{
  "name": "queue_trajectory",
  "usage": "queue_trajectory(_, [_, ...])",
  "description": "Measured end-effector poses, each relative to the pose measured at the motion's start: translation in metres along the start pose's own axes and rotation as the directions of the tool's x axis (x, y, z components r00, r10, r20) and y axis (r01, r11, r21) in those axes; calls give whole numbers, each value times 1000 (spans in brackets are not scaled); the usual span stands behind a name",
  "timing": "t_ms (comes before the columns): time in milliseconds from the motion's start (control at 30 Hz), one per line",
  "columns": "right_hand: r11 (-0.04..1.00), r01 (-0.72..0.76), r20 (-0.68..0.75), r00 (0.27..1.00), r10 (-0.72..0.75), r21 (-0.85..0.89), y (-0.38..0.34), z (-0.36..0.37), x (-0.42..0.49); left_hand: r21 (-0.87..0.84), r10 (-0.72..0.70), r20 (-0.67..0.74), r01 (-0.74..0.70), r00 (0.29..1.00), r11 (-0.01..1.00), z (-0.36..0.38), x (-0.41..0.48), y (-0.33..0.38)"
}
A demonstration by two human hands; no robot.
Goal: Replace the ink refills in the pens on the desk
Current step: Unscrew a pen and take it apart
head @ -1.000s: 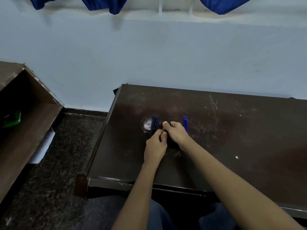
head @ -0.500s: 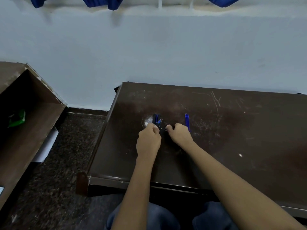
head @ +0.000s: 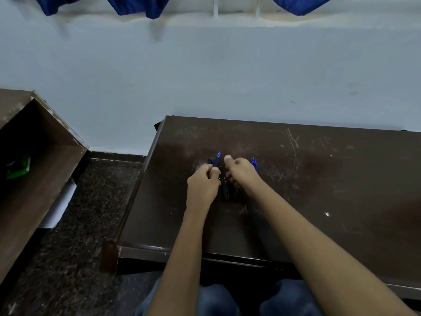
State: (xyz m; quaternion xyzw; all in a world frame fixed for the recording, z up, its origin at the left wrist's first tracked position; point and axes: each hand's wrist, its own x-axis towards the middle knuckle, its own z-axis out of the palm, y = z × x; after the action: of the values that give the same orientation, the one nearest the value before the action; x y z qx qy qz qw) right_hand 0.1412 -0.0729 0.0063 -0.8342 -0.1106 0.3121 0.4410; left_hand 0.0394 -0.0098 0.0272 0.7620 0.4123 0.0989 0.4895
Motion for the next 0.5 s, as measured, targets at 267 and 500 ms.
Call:
queue_trajectory(267, [897, -91, 97, 994, 54, 433, -18, 3, -11, 120, 43, -34, -39, 998, 992, 11, -1, -10])
queue_trajectory(500, [750, -180, 96, 983, 155, 636, -31, -5, -19, 213, 97, -69, -80, 993, 974, 8, -1, 10])
